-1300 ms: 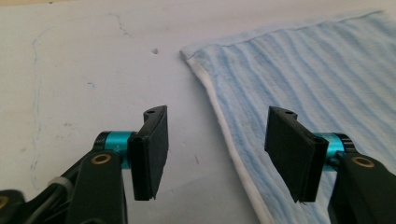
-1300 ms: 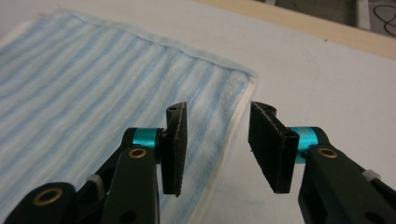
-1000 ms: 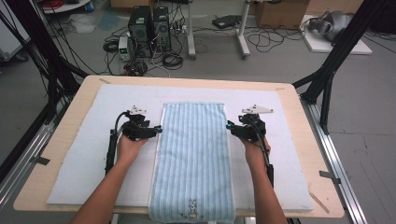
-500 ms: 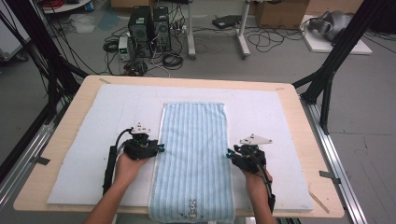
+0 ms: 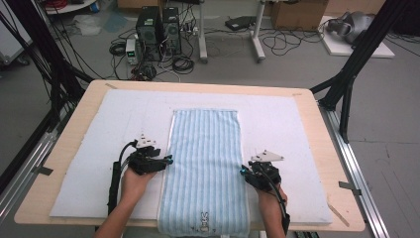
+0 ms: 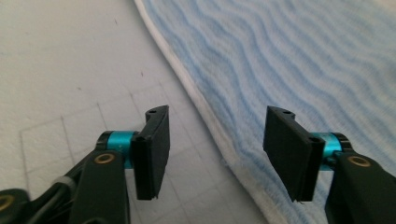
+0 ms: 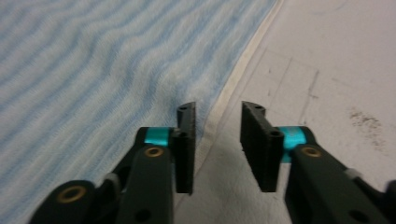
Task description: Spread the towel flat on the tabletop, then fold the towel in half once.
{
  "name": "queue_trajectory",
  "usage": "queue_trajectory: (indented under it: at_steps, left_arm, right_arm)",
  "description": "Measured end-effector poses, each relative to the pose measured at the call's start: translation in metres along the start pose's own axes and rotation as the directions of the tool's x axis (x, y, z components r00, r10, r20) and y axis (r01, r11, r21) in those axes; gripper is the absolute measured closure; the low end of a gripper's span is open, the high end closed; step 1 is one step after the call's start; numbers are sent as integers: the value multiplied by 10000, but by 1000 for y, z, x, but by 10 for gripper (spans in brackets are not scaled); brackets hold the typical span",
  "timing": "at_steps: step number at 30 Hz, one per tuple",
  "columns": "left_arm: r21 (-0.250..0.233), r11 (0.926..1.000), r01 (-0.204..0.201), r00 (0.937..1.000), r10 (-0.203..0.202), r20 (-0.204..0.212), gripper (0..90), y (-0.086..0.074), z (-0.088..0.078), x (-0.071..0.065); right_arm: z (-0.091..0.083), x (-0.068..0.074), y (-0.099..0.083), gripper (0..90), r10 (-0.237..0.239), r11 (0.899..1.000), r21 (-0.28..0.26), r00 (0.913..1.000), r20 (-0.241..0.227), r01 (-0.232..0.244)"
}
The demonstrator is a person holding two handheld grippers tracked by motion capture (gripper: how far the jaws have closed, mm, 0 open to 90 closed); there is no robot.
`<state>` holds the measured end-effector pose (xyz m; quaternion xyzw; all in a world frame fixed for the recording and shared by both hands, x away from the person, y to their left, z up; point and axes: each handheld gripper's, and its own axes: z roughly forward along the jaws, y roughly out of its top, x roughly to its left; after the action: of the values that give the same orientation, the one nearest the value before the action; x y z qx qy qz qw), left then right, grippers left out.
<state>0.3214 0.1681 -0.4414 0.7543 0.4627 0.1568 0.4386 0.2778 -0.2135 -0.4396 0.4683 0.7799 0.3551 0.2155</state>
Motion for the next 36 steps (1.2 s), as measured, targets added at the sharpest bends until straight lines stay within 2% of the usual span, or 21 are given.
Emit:
queue_trajectory:
  at_steps: [1, 2, 3, 4, 6, 8, 10, 11, 13, 15, 17, 19, 22, 25, 26, 28, 30, 32, 36]
  left_arm:
    - [-277, 9996, -51, 9999, 54, 125, 398, 1, -4, 2]
    - [-627, 9980, 76, 9995, -58, 298, 359, 2, -7, 3]
    - [-999, 9949, 163, 9980, -100, 627, 325, 3, -11, 4]
    - [-1200, 9925, 223, 9971, -133, 747, 284, 3, -13, 5]
    - [-1767, 9839, 248, 9952, -76, 973, 165, 4, -19, 6]
    - [-2296, 9729, 265, 9892, 76, 1465, 143, 5, -24, 8]
    - [-2584, 9660, 130, 9871, 288, 1575, 145, 6, -29, 8]
    - [-2626, 9647, 178, 9853, 276, 1684, 145, 6, -30, 8]
    - [-2698, 9629, -15, 9819, 524, 1818, 145, 5, -34, 8]
    - [-2710, 9625, -105, 9816, 616, 1806, 149, 5, -36, 9]
    - [-2739, 9616, -191, 9830, 682, 1707, 149, 5, -38, 9]
    - [-2796, 9599, -178, 9836, 671, 1676, 150, 6, -38, 10]
    - [-2781, 9603, -209, 9852, 671, 1576, 149, 7, -38, 10]
    - [-2725, 9617, -301, 9875, 709, 1410, 149, 7, -40, 10]
    - [-2719, 9618, -331, 9886, 714, 1324, 149, 6, -41, 10]
    - [-2800, 9596, -290, 9886, 689, 1337, 150, 6, -44, 10]
    - [-2871, 9574, -318, 9890, 717, 1296, 150, 7, -45, 11]
    - [-2863, 9577, -301, 9896, 688, 1262, 149, 9, -44, 13]
    - [-2676, 9633, -209, 9910, 553, 1217, 149, 9, -43, 14]
  right_arm:
    - [-5, -1, -1, 544, 56, 9993, -360, 10000, -51, -58]
    - [-10, -3, -1, 453, 104, 9977, -676, 9999, -83, -109]
    - [-16, -6, -2, 367, 160, 9945, -1032, 9998, -104, -170]
    - [-23, -9, -2, 309, 236, 9889, -1466, 9996, -180, -259]
    - [-32, -15, -3, 265, 223, 9818, -1872, 9983, -546, -322]
    - [-40, -18, -3, 208, -22, 9789, -2039, 9984, -574, -95]
    - [-48, -22, -4, 207, -426, 9782, -2053, 9978, -504, 314]
    - [-52, -24, -5, 184, -461, 9796, -1971, 9983, -354, 383]
    - [-55, -30, -7, 113, -120, 9794, -2017, 9993, -340, 49]
    - [-59, -38, -9, 112, 183, 9738, -2259, 9993, -323, -252]
    - [-62, -41, -9, 111, 105, 9715, -2364, 9995, -294, -172]
    - [-63, -42, -8, 111, 125, 9733, -2287, 9997, -224, -173]
    - [-64, -43, -6, 111, 67, 9754, -2200, 9992, -400, -154]
    - [-62, -43, -5, 111, 303, 9764, -2121, 9984, -478, -398]
    - [-61, -43, -4, 111, 246, 9758, -2161, 9987, -441, -335]
    - [-61, -42, -3, 111, 397, 9740, -2218, 9985, -369, -469]
    - [-60, -42, -1, 111, 356, 9732, -2257, 9984, -430, -444]
    - [-57, -42, 2, 111, 282, 9742, -2228, 9987, -415, -368]
    - [-55, -42, 5, 111, 401, 9741, -2211, 9984, -395, -478]
